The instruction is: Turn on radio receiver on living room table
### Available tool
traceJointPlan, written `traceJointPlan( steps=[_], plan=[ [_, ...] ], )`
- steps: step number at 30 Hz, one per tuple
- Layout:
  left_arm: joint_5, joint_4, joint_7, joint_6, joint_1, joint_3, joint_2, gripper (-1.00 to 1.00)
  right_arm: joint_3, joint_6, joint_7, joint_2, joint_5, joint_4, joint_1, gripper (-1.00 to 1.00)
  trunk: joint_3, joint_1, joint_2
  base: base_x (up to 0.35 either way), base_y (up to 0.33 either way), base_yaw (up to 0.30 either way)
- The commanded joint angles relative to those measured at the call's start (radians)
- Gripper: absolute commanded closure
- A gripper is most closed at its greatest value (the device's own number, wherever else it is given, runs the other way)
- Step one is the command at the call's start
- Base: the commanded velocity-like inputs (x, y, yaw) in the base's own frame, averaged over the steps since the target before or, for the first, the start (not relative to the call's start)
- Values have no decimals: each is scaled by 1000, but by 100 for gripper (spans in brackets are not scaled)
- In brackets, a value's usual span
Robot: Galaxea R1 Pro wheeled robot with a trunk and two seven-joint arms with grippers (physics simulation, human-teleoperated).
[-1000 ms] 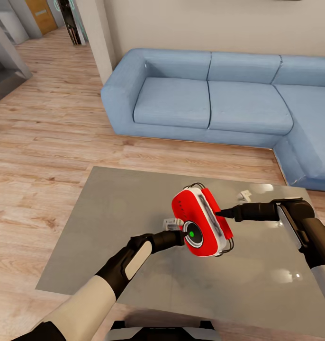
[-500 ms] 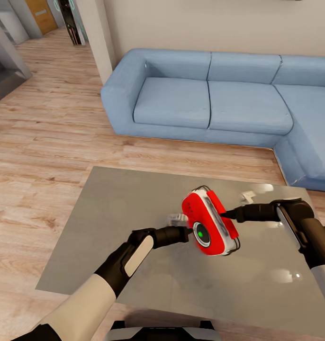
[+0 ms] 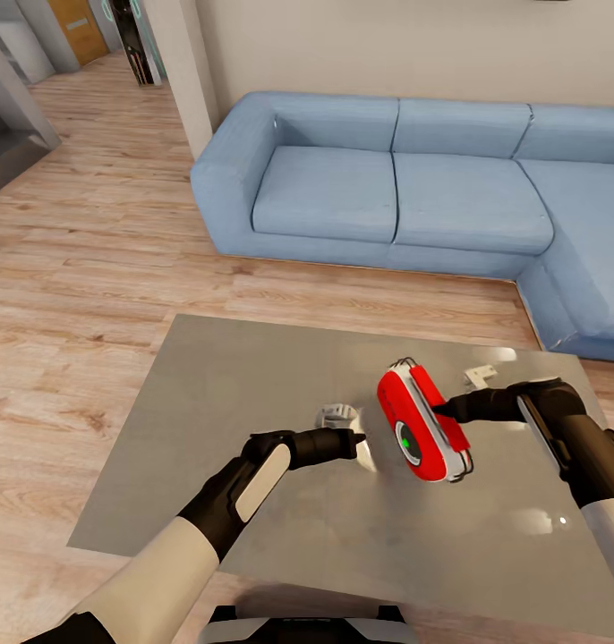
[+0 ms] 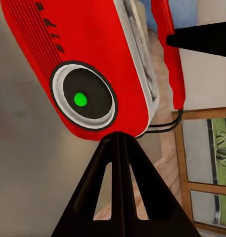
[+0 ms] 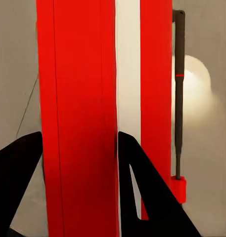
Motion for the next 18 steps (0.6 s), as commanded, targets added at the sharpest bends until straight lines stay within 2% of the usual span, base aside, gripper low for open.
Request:
traceJointPlan(
  steps=[1,4,7,14,18],
  plan=[
    [0,0,0,0,0,0,0,100,1,1,-7,0,-4,2,0,100,0,0,0,0,0,0],
    [0,0,0,0,0,0,0,100,4,-2,-68,2,-3,15,0,100,0,0,0,0,0,0],
    [0,0,0,0,0,-1,0,100,5,-11,-112,24,0,78,0,100,0,0,0,0,0,0],
    [0,1,0,0,0,-2,0,100,5,-40,-123,32,1,117,0,100,0,0,0,0,0,0],
    [0,1,0,0,0,-22,0,100,5,-62,-125,32,1,134,0,100,0,0,0,0,0,0]
  ],
)
